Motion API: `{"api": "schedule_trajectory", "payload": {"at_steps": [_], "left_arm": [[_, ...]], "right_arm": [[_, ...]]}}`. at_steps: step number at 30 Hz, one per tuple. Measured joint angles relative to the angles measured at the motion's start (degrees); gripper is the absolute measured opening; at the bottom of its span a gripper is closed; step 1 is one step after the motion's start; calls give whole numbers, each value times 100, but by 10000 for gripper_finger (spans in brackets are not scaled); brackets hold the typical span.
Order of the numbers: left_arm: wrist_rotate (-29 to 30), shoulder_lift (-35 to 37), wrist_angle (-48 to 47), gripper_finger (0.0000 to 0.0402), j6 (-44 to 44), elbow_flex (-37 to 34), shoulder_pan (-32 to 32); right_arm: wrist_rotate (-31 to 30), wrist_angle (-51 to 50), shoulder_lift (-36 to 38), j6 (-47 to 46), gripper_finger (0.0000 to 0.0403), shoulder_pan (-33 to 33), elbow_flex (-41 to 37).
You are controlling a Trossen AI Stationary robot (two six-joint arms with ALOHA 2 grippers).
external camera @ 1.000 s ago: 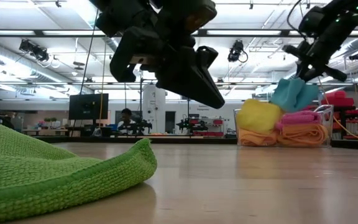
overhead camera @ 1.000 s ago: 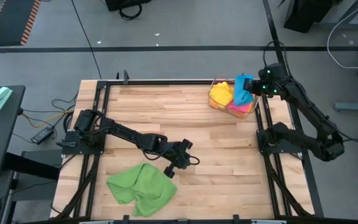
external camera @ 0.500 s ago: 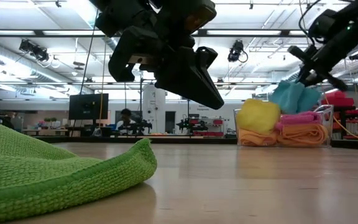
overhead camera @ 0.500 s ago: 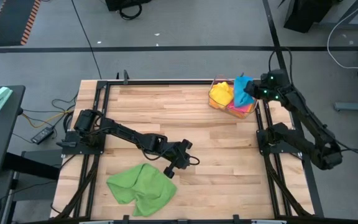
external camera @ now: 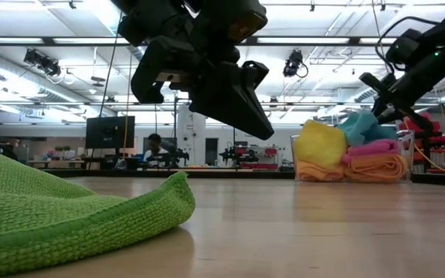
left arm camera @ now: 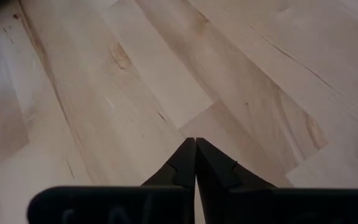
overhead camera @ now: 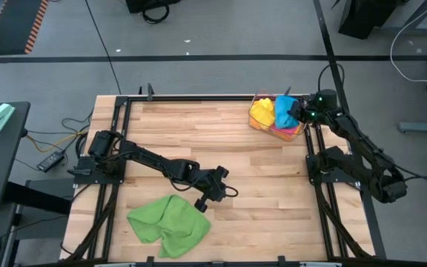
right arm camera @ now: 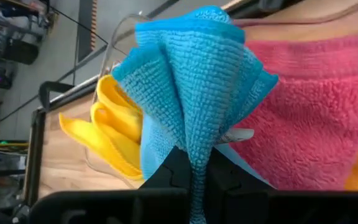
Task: Fold microfiber towels
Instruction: Stack the folded blue microfiber cloth on top of the folded pink microfiber cloth
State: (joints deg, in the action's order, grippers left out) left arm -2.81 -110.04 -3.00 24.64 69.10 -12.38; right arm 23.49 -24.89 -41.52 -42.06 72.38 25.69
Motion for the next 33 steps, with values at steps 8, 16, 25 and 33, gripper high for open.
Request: {"api": "schedule_trajectory", "payload": {"at_steps": [8, 16, 25, 33], "left_arm": [[1, 0, 1, 27, -2, 0, 0], [0, 0, -3, 16, -6, 0, 0], [0, 0, -3, 25, -153, 0, 0], [0, 0, -74, 13, -156, 0, 0]], "right_arm": [[20, 42, 291, -328, 14, -101, 369], [-77, 55, 978, -1016, 15, -530, 570], [-1189, 315, 1401, -1460, 15, -1618, 238], [-1758, 1445, 1383, -1888, 14, -2320, -503]]}}
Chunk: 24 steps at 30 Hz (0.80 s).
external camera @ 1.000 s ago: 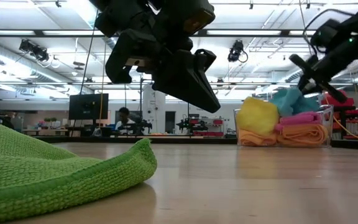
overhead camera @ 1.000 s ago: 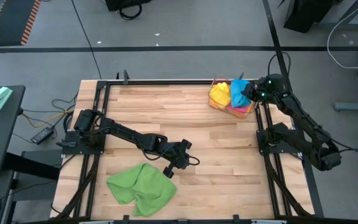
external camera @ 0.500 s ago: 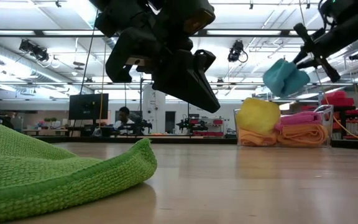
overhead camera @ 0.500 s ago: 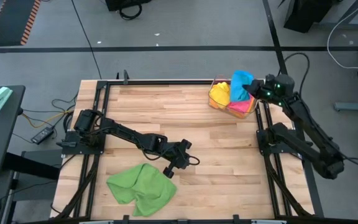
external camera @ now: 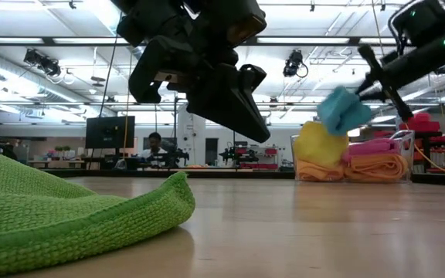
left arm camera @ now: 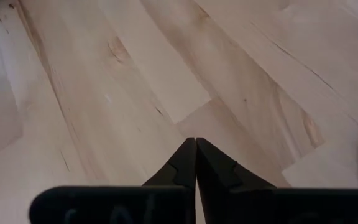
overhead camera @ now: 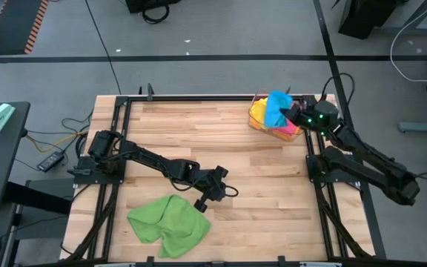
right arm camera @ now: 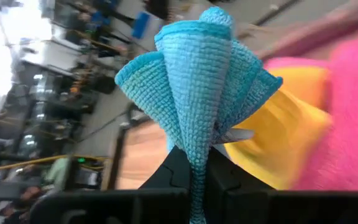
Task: Fold microfiber towels
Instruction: Stack the folded blue microfiber cloth on top of the folded pink microfiber cloth
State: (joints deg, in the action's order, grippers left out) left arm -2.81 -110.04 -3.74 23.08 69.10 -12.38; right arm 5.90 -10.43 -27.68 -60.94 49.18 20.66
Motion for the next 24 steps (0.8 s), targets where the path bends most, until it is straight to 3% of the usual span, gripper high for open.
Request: {"api": "schedule_trajectory", "payload": {"at_steps": [5, 12, 19, 24], "left_arm": [[0, 0, -141, 17, -252, 0, 0], [0, 0, -226, 29, -298, 0, -2], [0, 0, -224, 20, -297, 0, -2], [0, 0, -222, 17, -298, 0, -2]], "right_arm": [[-101, -285, -1, -124, 14, 82, -282], [-117, -573, 37, -138, 13, 95, -98], [-330, -1711, 37, 105, 13, 296, 417], [-813, -2385, 42, 206, 13, 298, 630]]}}
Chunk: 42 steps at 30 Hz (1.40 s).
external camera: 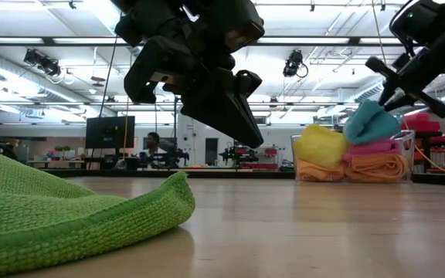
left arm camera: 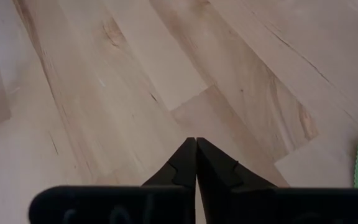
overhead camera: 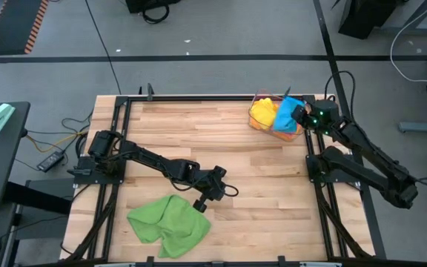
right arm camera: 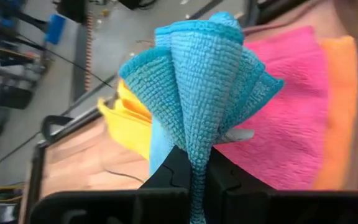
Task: Fold microfiber towels
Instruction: Stack the folded blue microfiber cloth on top of the folded pink microfiber cloth
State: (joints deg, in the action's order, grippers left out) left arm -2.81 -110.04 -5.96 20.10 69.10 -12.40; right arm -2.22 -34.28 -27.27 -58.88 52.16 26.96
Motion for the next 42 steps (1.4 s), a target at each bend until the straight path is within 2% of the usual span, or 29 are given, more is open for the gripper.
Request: {"api": "schedule_trajectory", "payload": {"at_steps": [5, 13, 24, 33, 38, 42], "left_arm": [[0, 0, -1, 25, 0, 0, 0], [1, 0, 11, 23, 7, 0, -2], [2, 0, 65, 23, 35, 1, -4], [2, 0, 64, 15, 600, 2, -4], [2, 0, 64, 17, 974, 2, -4], [3, 0, 64, 25, 1203, 2, -4]], "right_arm": [[-135, -315, -15, 12, 13, 0, -5], [-719, -814, -131, 16, 18, -28, -7], [-913, -818, -882, 129, 52, -33, -11], [-826, -856, -1487, 504, 116, -30, 39], [-823, -1176, -1559, 662, 162, -17, 505], [-1026, -1840, -1561, 632, 187, -20, 918]]}}
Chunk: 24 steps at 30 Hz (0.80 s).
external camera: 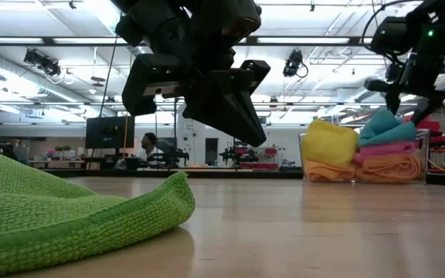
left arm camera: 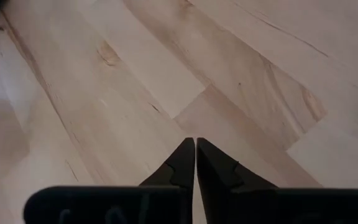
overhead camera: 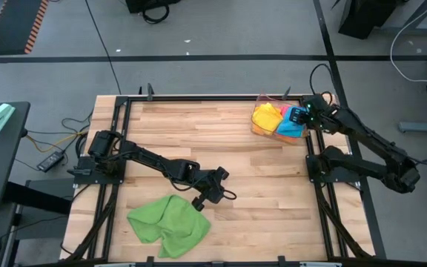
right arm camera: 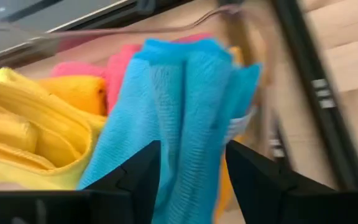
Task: Fold microfiber towels
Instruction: Stack the folded blue microfiber cloth on top of the folded pink microfiber cloth
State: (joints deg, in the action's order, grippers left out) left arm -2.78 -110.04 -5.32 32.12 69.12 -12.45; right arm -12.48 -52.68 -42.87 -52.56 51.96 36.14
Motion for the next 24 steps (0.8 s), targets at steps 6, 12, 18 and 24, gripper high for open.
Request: {"api": "schedule_trajectory", "payload": {"at_steps": [6, 12, 18, 24], "left_arm": [[-1, 0, 11, 28, 294, 0, 9], [-1, 0, 222, 19, 313, 2, 11], [-3, 2, 827, 18, 498, 4, 12], [-5, 2, 1141, 17, 338, 7, 11]], "right_arm": [[-430, -1200, -96, 233, 193, 4, 730], [-292, -1241, -216, 1817, 193, -255, 1392], [-246, -1203, -701, 3536, 193, -1044, 1409], [-243, -1392, -1670, 4242, 193, -1485, 1409]]}}
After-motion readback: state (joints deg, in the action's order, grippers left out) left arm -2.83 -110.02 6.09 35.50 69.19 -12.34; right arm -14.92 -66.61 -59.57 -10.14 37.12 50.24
